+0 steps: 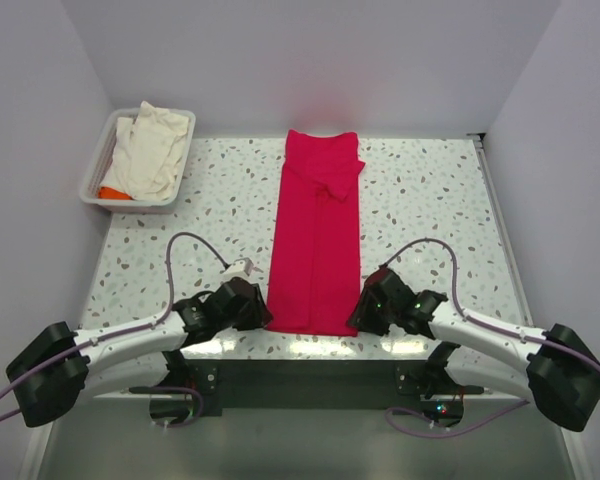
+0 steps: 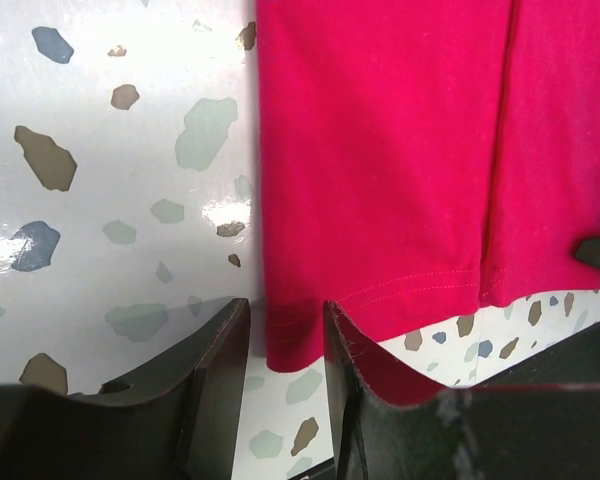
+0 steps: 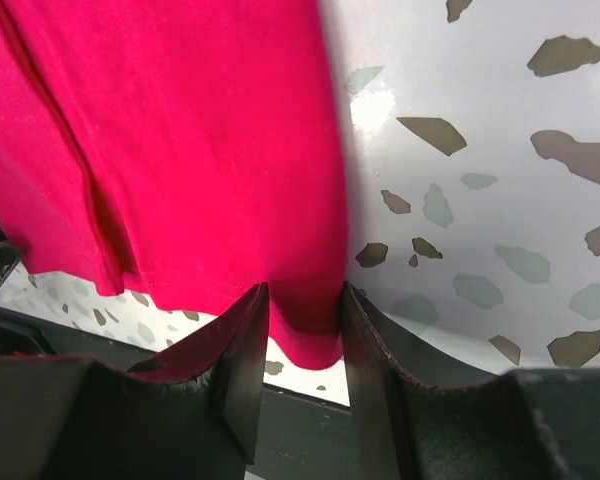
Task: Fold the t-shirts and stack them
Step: Fold the tshirt
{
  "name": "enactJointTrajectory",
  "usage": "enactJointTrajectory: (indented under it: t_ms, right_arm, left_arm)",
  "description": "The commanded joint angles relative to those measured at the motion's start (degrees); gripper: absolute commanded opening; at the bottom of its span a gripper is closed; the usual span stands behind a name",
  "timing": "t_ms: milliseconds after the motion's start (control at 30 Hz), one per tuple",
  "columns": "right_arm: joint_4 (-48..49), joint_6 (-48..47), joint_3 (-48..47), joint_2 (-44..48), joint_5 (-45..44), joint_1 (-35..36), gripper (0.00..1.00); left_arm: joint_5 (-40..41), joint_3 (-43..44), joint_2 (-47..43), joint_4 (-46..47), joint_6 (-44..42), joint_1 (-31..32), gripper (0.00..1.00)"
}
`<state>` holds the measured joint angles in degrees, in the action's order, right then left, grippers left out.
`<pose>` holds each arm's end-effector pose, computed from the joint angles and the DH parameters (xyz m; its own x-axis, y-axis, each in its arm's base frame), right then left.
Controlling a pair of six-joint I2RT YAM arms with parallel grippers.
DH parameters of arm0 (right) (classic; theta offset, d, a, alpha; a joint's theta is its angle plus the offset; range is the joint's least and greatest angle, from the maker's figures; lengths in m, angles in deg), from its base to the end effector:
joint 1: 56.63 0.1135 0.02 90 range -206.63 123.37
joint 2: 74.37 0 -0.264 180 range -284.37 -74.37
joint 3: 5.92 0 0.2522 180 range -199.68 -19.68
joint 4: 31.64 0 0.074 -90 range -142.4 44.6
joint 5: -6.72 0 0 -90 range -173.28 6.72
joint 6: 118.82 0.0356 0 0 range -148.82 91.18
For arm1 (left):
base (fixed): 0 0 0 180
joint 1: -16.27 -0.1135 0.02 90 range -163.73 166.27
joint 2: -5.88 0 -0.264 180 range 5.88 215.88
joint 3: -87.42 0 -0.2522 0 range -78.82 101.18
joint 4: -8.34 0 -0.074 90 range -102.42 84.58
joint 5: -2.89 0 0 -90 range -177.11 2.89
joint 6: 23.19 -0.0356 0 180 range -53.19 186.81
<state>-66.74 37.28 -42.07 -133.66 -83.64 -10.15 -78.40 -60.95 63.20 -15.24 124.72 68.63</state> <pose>0.1205 0.1266 0.1482 -0.8981 0.3820 -0.2181 0.2424 0.8436 0.4791 0.1117 -0.1361 0.1436 -0.8579 -0.2589 -0.4439 -0.0083 0.8706 -0.4918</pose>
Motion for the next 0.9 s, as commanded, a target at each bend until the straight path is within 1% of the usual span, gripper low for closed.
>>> enactJointTrajectory:
  t_ms: [0, 167, 233, 333, 500, 600, 767, 867]
  right_arm:
    - [-3.09, 2.1, 2.97, -0.3, 0.1, 0.19, 0.39]
    - [-5.81, 2.53, 3.41, 1.28, 0.1, 0.19, 0.4]
    - [-7.21, 2.71, 3.32, 2.15, 0.27, 0.19, 0.42]
    - [-9.5, 2.54, 2.97, 2.95, 0.27, 0.19, 0.45]
    - [-13.28, 1.83, 1.21, 3.04, -0.43, 0.1, 0.46]
    - [-12.59, 2.09, 1.56, 2.43, -0.35, 0.19, 0.44]
    - [-7.84, 2.1, 1.83, -0.39, -0.6, 0.19, 0.4]
    - [-5.91, 1.92, 1.91, -1.53, -0.26, 0.19, 0.32]
  left_arm:
    - [-2.64, -0.55, 1.04, 3.67, -0.69, -0.77, 0.39]
    - [-4.31, -0.82, 3.15, 2.62, -0.34, -0.77, 0.37]
    - [-4.4, -0.64, 3.67, 2.01, 0.01, -0.77, 0.36]
    - [-3.35, -0.82, 2.63, -0.1, 0.89, -0.77, 0.35]
    - [-2.38, -0.64, 1.65, -1.69, 1.5, -0.77, 0.34]
    - [-2.56, -0.82, 2.44, -1.16, 1.5, -0.77, 0.34]
    - [-3.87, -1.34, 4.03, 1.21, 1.59, -0.68, 0.31]
    - [-4.58, -1.17, 4.47, 1.83, 1.15, -0.5, 0.27]
